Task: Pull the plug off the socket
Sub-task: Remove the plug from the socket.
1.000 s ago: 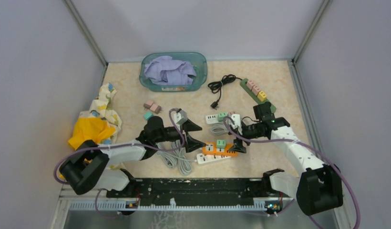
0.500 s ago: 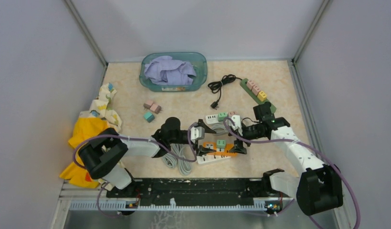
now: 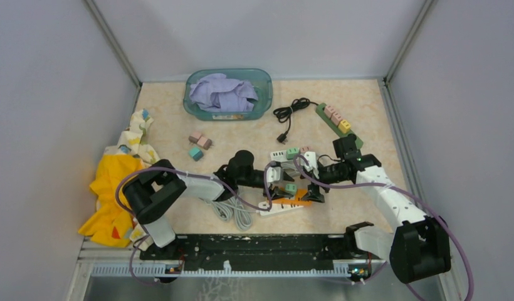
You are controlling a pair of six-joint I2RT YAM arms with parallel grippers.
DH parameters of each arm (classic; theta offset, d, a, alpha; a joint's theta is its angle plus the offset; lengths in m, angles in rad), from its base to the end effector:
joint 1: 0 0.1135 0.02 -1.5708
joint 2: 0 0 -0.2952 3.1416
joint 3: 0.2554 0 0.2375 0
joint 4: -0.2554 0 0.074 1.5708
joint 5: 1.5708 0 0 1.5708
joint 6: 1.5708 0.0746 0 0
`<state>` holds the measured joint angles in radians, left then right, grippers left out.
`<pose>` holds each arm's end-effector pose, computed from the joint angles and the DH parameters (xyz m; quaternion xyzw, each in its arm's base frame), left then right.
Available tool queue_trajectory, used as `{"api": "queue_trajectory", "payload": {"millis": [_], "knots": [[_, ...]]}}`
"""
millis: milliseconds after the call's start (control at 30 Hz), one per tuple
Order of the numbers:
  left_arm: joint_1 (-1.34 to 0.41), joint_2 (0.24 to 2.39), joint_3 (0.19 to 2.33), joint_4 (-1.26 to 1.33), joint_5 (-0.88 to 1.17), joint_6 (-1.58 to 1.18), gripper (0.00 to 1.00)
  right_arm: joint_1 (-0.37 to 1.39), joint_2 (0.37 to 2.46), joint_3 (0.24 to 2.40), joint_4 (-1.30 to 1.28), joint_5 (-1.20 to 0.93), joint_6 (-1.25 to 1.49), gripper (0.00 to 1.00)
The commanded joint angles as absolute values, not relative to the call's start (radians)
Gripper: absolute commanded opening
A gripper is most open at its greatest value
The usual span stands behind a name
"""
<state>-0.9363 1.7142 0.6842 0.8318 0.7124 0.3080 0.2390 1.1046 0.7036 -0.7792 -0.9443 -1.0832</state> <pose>0.1740 -0.3187 0.2139 0.6021 0.4604 -0.4401 0.4815 0.1481 0.0983 0.2339 -0.6061 0.6354 0.3362 0.3404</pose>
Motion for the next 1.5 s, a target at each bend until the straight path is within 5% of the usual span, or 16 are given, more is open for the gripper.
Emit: {"api": "queue_trajectory", "payload": {"millis": [0, 167, 333, 633, 1000, 1267, 1467], "knots": [[-0.948, 1.745, 0.727, 0.777, 0.739, 0.34, 0.59, 0.232, 1.1, 0.747, -0.781, -0.982, -1.114, 0.78], [-0.95, 1.75, 0.737, 0.736, 0.726, 0.354, 0.43, 0.232, 1.101, 0.746, -0.782, -0.983, -1.115, 0.78], [-0.949, 1.723, 0.734, 0.745, 0.722, 0.322, 0.01, 0.233, 1.105, 0.734, -0.76, -0.978, -1.107, 0.78], [-0.93, 1.549, 0.589, 0.974, 0.647, 0.135, 0.0, 0.243, 1.095, 0.683, -0.659, -0.978, -1.04, 0.95], [-0.93, 1.525, 0.545, 1.084, 0.603, 0.037, 0.0, 0.317, 1.104, 0.663, -0.619, -1.007, -1.028, 0.96], [-0.93, 1.535, 0.555, 1.111, 0.607, 0.006, 0.0, 0.352, 1.095, 0.648, -0.587, -1.005, -1.023, 0.87], [-0.93, 1.542, 0.555, 1.129, 0.607, -0.005, 0.0, 0.36, 1.095, 0.66, -0.589, -1.012, -1.017, 0.67]]}}
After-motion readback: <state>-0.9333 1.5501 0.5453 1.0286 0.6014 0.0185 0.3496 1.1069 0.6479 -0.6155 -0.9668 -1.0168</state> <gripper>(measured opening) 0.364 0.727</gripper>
